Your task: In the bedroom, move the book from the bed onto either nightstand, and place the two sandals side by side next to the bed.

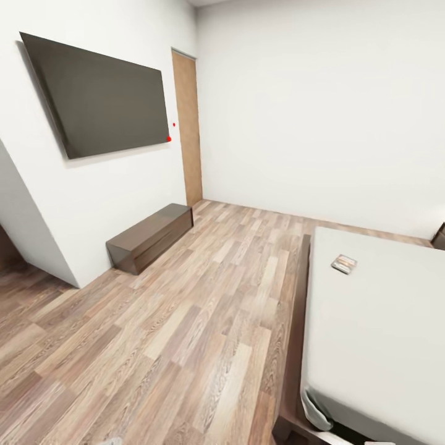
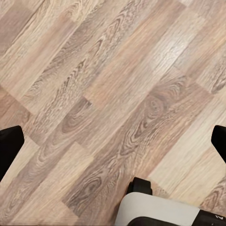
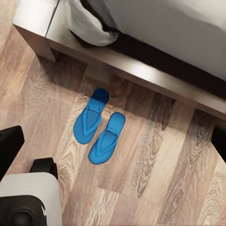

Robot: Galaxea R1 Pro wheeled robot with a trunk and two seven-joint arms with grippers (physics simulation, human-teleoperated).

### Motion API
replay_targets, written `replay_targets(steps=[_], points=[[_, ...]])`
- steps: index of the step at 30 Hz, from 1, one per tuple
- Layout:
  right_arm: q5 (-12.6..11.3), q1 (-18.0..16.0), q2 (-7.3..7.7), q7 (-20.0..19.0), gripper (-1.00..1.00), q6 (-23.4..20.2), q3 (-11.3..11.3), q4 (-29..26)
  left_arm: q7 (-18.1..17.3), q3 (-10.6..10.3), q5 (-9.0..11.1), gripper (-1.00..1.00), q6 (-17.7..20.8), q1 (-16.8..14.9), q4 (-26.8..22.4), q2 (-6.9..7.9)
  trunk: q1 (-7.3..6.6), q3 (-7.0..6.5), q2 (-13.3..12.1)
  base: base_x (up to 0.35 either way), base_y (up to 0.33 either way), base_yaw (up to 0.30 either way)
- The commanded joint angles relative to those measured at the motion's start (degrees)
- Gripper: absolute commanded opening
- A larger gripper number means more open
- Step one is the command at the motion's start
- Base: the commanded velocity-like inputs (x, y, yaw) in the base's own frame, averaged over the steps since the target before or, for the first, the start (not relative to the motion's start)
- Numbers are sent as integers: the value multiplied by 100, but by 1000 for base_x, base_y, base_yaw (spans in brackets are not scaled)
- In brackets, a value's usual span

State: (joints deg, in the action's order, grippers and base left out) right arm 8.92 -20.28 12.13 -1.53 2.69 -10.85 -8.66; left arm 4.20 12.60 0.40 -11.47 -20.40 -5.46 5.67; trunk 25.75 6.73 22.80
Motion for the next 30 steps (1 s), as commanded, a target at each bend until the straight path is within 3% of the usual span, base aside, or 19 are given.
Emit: replay_targets(steps=[1,30], points=[[57,-4,0,-16,100,21,-49,4,10,5,4,100,-22,-7,10,0,3,14,12,0,0,263],[74,-2,-68,-15,100,23,-50,4,10,5,4,100,-22,-7,10,2,3,-63,12,0,0,251]])
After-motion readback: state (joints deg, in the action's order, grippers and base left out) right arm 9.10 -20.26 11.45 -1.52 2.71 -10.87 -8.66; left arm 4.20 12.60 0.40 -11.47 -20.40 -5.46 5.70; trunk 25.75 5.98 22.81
